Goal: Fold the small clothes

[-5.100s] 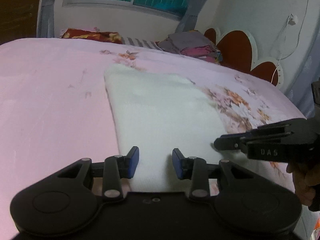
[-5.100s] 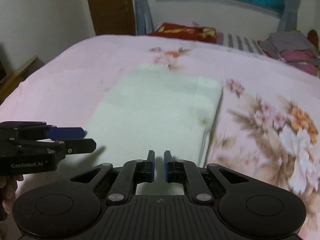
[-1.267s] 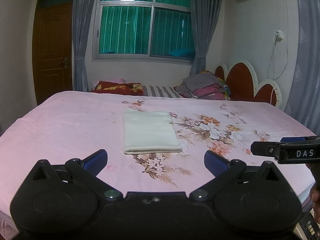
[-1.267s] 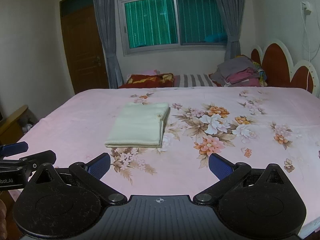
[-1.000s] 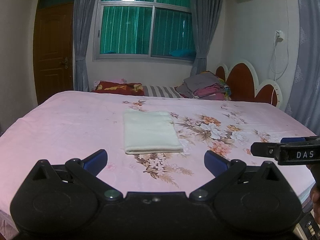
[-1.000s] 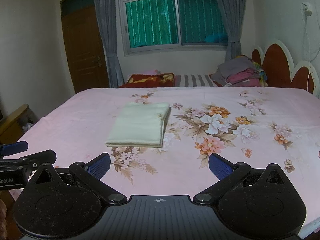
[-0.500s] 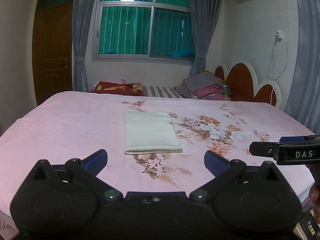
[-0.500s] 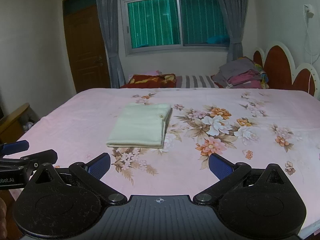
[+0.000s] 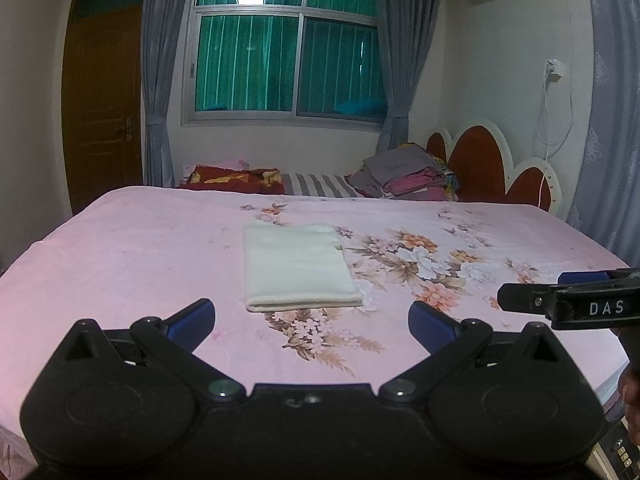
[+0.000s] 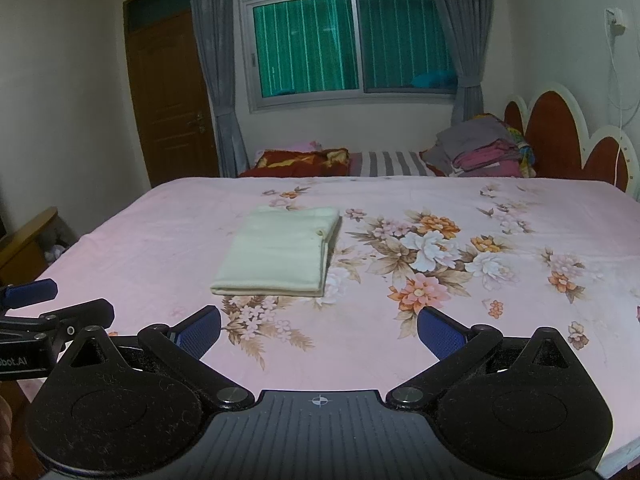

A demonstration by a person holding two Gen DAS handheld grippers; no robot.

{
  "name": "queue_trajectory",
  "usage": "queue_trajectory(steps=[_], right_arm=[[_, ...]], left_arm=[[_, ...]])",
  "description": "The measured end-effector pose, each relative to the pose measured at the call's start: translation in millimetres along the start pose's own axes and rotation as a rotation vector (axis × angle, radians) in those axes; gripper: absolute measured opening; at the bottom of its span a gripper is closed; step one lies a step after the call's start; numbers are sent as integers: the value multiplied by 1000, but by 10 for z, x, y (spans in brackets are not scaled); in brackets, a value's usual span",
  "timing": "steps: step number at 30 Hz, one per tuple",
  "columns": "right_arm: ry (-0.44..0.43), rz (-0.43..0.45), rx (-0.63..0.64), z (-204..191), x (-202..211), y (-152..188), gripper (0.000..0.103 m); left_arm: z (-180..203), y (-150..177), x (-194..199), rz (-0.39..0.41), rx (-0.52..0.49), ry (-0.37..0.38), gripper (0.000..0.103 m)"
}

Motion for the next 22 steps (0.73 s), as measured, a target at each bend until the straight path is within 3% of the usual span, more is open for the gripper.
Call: queue_trajectory(steps=[22], right_arm=[[-8,3,12,11,1,6,103]], left_arm=[[21,-39,-3,-3,-18,37,102]])
Point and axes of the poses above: each gripper's, at about its wrist camera, not at the fingertips, and x roughly against the way its jaws point, z to its right, y to its underside, the point moved 7 cm from there along -x, roughly the way its jaws point, and after that the axes turned 7 degrees about -x, right-handed, at the moved point
